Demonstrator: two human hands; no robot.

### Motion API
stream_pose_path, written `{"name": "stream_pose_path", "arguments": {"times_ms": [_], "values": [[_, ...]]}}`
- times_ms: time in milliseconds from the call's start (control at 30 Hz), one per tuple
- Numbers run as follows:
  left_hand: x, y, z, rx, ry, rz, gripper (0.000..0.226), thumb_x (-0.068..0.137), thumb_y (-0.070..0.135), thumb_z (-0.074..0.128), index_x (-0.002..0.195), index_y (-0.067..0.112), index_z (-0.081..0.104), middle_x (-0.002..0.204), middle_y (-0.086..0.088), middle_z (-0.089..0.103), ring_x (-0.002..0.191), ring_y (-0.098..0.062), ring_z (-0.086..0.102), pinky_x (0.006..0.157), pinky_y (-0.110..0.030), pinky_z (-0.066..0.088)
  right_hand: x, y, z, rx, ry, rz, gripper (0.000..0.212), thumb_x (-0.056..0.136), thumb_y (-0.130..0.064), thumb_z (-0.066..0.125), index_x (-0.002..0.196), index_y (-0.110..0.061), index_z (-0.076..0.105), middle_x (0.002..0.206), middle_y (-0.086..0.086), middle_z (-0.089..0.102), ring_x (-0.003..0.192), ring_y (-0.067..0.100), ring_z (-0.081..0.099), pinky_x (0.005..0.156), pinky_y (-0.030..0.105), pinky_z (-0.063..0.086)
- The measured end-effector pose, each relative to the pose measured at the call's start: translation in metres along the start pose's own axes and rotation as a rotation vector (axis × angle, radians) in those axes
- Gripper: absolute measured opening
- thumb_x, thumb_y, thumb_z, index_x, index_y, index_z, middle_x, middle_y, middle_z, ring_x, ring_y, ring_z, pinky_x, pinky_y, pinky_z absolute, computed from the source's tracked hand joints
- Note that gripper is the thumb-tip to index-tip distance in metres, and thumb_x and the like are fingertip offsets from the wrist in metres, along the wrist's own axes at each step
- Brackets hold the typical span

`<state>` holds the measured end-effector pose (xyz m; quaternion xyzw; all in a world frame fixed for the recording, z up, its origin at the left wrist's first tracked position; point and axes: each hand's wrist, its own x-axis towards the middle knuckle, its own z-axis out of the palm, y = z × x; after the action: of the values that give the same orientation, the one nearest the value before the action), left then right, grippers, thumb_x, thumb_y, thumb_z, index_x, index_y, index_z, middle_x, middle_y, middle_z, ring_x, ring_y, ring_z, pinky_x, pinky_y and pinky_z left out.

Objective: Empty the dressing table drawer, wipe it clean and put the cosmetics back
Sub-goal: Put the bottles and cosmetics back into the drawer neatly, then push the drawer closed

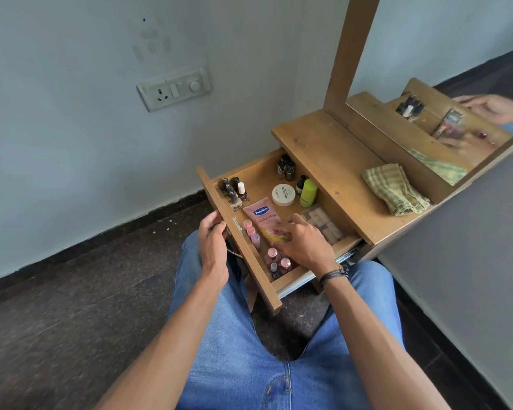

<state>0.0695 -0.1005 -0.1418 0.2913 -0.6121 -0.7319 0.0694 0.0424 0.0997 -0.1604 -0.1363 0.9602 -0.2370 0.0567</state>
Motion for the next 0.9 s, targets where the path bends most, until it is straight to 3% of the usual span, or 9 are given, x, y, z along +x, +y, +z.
{"name": "stream_pose_path", "arguments": {"times_ms": [267, 433, 533, 667, 800, 900], "values": [[0.002, -0.003, -0.002, 0.03, -0.032, 0.012, 0.03, 0.104, 0.012, 0.046, 0.12, 0.032, 0.061, 0.119, 0.008, 0.068, 0.113, -0.004, 0.062, 0.094, -0.023, 0.048, -0.001, 0.003, 0.001, 0.062, 0.044, -0.009, 0.047, 0.088, -0.052, 0.071, 0.131, -0.035, 0.066, 0.118, -0.011, 0.055, 0.094, 0.013, 0.062, 0.079, 0.037, 0.057], [0.004, -0.005, -0.004, 0.042, -0.058, 0.011, 0.032, 0.103, 0.013, 0.047, 0.122, 0.034, 0.062, 0.121, 0.008, 0.068, 0.116, -0.006, 0.062, 0.103, -0.032, 0.048, -0.01, 0.003, -0.007, 0.363, 0.324, 0.039, 0.021, 0.092, -0.035, 0.074, 0.111, -0.026, 0.075, 0.105, -0.017, 0.062, 0.087, 0.0, 0.061, 0.07, 0.014, 0.051], [0.008, -0.007, -0.006, 0.061, -0.082, 0.013, 0.035, 0.102, 0.015, 0.049, 0.129, 0.034, 0.06, 0.125, 0.01, 0.067, 0.12, -0.006, 0.06, 0.109, -0.039, 0.045, -0.034, 0.006, -0.013, 0.541, 0.501, 0.083, 0.009, 0.093, -0.017, 0.073, 0.1, -0.019, 0.078, 0.098, -0.012, 0.068, 0.086, 0.005, 0.066, 0.071, 0.022, 0.055], [0.012, -0.01, -0.006, 0.029, -0.144, 0.013, 0.041, 0.1, 0.011, 0.051, 0.136, 0.03, 0.058, 0.129, 0.009, 0.066, 0.12, -0.005, 0.061, 0.111, -0.039, 0.044, -0.08, 0.018, -0.02, 0.624, 0.662, 0.174, 0.022, 0.091, 0.0, 0.069, 0.096, -0.02, 0.078, 0.094, -0.008, 0.072, 0.084, 0.007, 0.067, 0.069, 0.016, 0.05], [0.013, -0.015, -0.002, 0.053, -0.27, -0.004, 0.053, 0.099, 0.006, 0.052, 0.143, 0.034, 0.052, 0.136, 0.009, 0.061, 0.125, -0.007, 0.059, 0.113, -0.038, 0.042, -0.111, 0.036, -0.019, 0.66, 0.797, 0.284, 0.02, 0.091, -0.001, 0.072, 0.094, -0.02, 0.078, 0.088, -0.007, 0.071, 0.078, 0.012, 0.065, 0.065, 0.029, 0.051], [0.014, -0.018, 0.003, 0.122, -0.378, -0.013, 0.068, 0.091, 0.006, 0.06, 0.145, 0.046, 0.045, 0.143, 0.0, 0.057, 0.127, -0.01, 0.058, 0.115, -0.043, 0.04, -0.118, 0.037, -0.021, 0.611, 0.874, 0.255, 0.019, 0.09, 0.001, 0.071, 0.095, -0.016, 0.077, 0.089, -0.002, 0.07, 0.078, 0.011, 0.065, 0.066, 0.029, 0.053]]}}
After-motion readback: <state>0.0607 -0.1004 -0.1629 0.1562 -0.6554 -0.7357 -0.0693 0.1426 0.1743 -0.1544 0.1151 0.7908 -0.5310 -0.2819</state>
